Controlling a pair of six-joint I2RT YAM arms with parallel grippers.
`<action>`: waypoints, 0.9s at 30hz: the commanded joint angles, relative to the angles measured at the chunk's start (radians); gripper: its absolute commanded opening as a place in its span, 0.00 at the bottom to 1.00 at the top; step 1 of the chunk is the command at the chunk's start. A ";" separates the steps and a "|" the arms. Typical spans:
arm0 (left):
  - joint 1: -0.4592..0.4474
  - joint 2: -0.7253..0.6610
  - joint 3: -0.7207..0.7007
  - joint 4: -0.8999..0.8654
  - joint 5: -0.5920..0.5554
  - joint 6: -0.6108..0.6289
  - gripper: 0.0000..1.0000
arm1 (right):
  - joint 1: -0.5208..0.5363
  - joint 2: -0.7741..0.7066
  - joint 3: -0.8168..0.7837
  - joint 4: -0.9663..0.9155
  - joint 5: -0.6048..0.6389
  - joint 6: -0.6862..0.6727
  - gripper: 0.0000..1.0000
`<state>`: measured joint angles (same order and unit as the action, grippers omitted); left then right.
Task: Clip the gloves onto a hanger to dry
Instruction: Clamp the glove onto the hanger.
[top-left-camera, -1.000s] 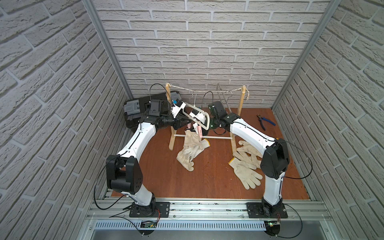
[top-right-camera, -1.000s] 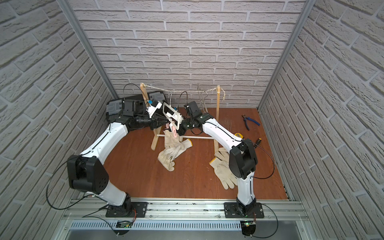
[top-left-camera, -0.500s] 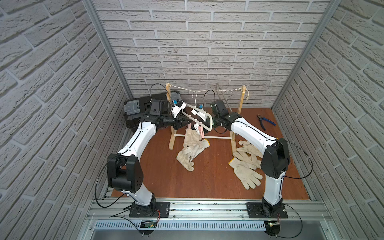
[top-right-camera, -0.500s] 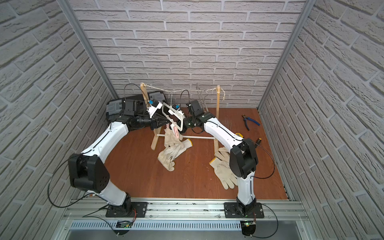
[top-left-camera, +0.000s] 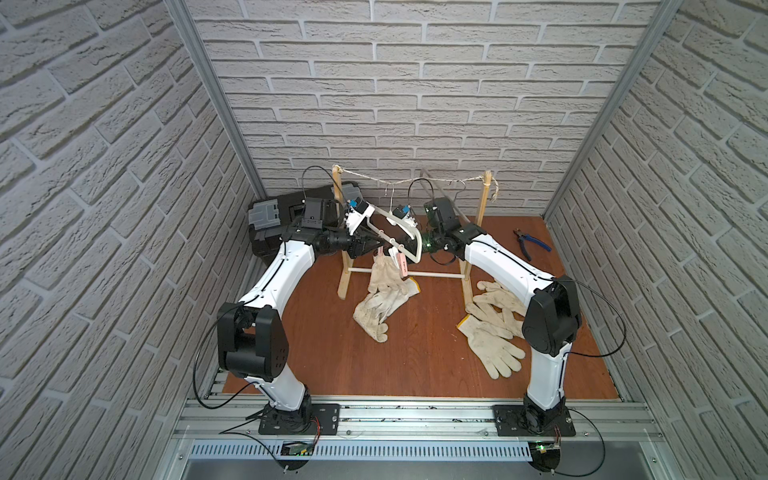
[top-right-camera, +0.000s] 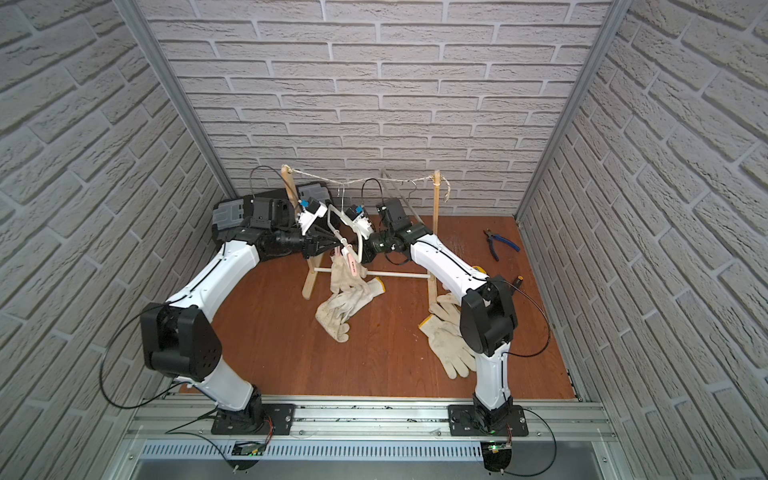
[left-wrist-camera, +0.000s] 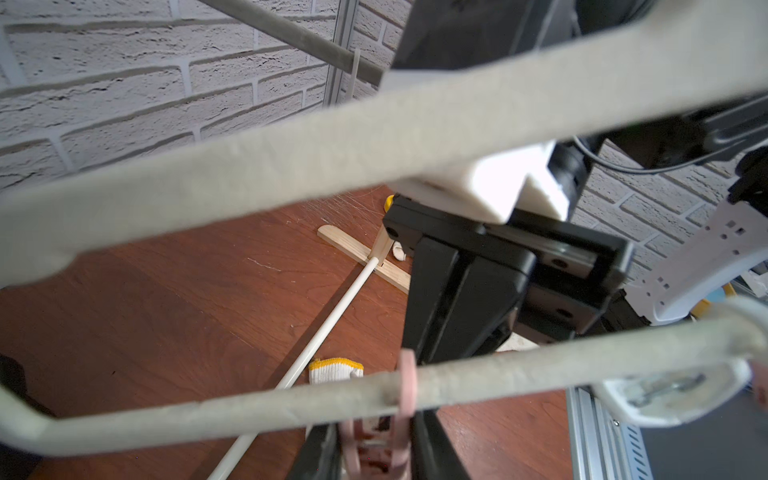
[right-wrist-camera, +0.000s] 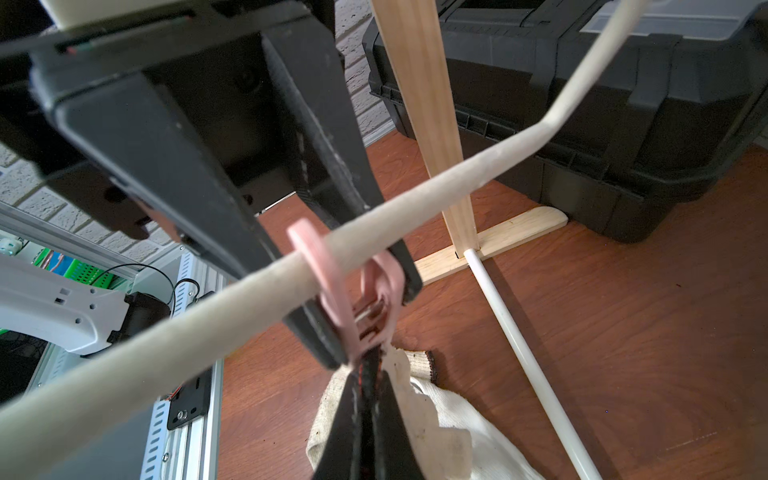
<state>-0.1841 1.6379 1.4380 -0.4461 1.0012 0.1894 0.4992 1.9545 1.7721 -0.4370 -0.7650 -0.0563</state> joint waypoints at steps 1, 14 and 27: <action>-0.009 0.019 0.021 -0.033 -0.019 0.010 0.35 | -0.003 -0.028 0.004 0.075 -0.016 -0.004 0.04; 0.009 -0.044 0.018 -0.070 -0.228 -0.016 0.66 | -0.002 -0.077 -0.035 0.070 0.153 -0.041 0.38; -0.020 -0.116 -0.076 -0.177 -0.492 -0.076 0.75 | -0.002 -0.126 -0.083 0.056 0.353 -0.077 0.61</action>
<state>-0.1886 1.5536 1.4036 -0.5903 0.6071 0.1448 0.4992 1.8847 1.7069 -0.4072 -0.4713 -0.1196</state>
